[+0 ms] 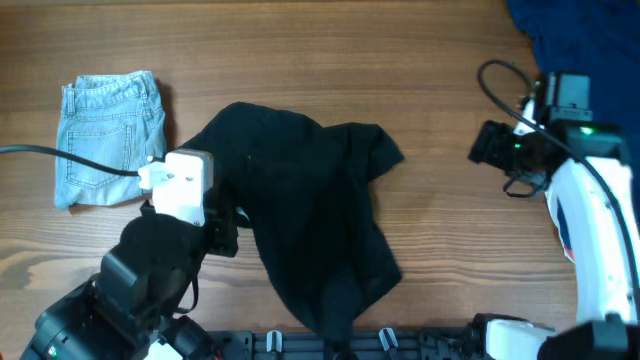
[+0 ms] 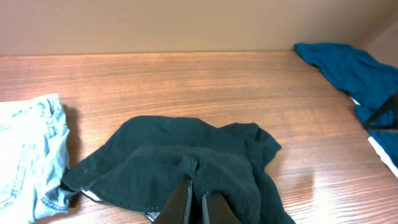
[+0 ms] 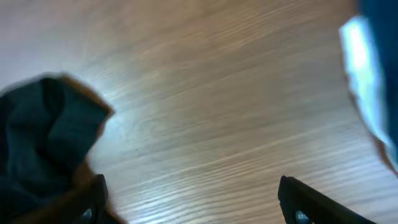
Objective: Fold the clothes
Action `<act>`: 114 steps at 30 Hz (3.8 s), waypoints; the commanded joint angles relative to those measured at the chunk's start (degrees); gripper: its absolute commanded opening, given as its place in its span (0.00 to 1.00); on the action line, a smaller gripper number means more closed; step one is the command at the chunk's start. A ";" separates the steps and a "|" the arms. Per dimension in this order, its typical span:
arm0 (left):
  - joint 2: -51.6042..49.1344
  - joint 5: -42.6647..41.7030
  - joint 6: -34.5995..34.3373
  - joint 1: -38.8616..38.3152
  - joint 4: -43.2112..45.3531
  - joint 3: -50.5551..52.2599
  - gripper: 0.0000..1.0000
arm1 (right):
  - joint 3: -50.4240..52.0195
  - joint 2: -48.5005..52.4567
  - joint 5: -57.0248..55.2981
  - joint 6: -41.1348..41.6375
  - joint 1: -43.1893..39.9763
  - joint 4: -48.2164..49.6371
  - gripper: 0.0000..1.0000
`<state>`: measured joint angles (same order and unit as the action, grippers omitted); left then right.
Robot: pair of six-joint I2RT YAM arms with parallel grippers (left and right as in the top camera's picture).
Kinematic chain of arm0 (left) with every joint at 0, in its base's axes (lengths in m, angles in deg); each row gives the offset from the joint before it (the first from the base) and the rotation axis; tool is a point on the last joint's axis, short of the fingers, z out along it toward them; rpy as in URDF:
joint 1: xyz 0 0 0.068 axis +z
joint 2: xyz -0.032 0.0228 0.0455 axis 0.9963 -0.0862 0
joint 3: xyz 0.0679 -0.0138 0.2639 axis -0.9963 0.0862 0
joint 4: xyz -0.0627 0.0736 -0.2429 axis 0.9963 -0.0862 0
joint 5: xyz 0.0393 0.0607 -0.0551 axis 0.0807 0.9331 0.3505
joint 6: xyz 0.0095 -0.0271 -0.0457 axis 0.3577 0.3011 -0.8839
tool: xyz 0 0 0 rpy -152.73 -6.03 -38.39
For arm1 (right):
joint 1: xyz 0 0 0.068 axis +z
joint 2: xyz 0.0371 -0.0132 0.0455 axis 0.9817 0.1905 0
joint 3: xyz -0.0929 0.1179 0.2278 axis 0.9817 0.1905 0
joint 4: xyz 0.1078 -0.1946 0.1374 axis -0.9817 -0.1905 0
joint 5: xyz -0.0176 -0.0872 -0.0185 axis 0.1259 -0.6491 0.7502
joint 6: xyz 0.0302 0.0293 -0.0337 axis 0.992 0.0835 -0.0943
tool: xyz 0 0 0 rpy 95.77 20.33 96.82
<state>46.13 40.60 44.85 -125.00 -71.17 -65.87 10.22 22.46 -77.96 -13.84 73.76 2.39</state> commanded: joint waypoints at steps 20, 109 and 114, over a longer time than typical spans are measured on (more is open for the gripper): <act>-25.16 15.02 -1.57 3.23 30.82 -0.74 0.04 | 6.78 3.17 9.57 -3.15 30.47 8.44 0.88; -47.15 14.49 5.79 19.45 49.59 -2.29 0.08 | 16.61 19.69 15.54 4.96 14.69 51.74 0.45; -47.15 14.49 5.79 19.45 49.62 -2.29 0.08 | 16.94 19.69 15.52 5.07 14.69 51.04 0.44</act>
<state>-1.36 55.35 50.19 -105.94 -21.73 -66.99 26.81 40.78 -63.78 -9.21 88.17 53.38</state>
